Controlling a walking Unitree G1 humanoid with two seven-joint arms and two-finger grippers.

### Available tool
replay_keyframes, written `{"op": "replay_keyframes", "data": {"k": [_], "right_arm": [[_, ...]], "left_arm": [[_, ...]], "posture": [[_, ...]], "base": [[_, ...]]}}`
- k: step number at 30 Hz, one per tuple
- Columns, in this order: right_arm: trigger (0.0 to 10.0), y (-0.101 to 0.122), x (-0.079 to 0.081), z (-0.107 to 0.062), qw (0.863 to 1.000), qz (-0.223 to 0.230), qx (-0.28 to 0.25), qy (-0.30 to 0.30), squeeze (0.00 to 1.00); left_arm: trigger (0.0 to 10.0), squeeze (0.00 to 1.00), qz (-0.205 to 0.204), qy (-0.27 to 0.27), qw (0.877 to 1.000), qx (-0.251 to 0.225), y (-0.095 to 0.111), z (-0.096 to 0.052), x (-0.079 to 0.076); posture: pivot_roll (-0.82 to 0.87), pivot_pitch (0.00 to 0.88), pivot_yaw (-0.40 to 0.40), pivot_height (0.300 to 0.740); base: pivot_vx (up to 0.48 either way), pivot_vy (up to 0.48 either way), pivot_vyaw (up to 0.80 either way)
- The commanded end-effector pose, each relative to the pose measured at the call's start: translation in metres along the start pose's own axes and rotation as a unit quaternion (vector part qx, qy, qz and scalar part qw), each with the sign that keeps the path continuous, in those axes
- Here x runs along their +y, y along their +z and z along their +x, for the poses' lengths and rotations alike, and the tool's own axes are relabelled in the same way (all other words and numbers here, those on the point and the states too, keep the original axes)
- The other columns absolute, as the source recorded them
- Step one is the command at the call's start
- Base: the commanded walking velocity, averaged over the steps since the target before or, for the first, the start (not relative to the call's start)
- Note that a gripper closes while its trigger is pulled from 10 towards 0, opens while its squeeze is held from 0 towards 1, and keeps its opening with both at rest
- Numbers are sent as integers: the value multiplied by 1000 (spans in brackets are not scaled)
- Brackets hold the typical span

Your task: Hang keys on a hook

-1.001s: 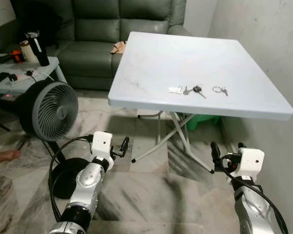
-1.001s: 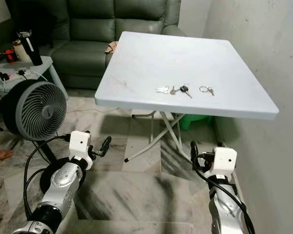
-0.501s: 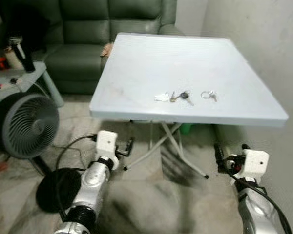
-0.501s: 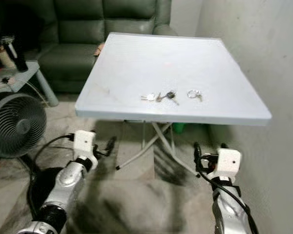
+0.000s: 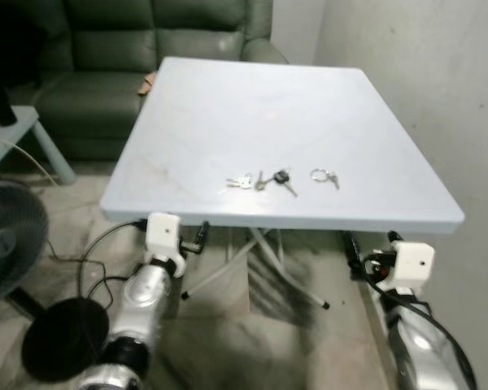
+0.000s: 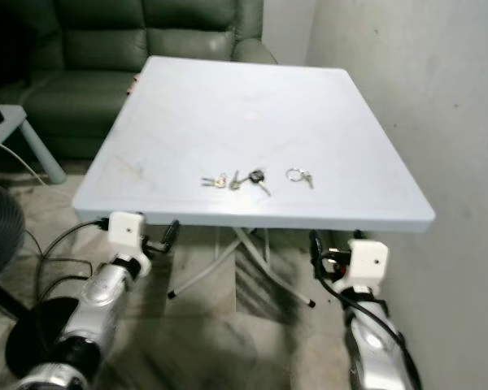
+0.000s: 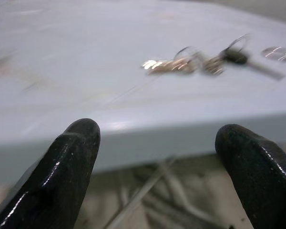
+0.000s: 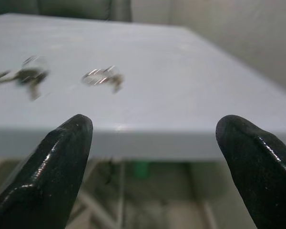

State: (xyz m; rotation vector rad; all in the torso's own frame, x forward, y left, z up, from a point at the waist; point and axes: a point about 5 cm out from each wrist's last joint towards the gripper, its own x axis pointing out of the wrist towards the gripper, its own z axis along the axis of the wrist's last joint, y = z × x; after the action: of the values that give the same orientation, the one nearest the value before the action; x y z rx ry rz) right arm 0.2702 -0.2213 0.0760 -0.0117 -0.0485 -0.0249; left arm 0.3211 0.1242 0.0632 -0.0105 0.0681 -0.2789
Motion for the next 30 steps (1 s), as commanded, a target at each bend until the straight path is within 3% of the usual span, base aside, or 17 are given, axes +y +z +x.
{"op": "replay_keyframes", "data": {"k": [1,10,30], "right_arm": [[10000,1,7,2,1000,7,-3,12,0],[10000,1,8,3,1000,6,-2,24,0],[10000,-1,8,-1,999,2,4,34,0]], "left_arm": [[10000,0,7,16,1000,-1,2,-2,13],[10000,0,-8,22,1000,-3,2,-3,13],[10000,0,-7,29,1000,-1,0,-5,13]], "posture": [[48,45,-48,740],[57,38,-58,740],[54,52,-68,740]], "base": [[0,0,0],[0,0,0],[-26,406,0]]}}
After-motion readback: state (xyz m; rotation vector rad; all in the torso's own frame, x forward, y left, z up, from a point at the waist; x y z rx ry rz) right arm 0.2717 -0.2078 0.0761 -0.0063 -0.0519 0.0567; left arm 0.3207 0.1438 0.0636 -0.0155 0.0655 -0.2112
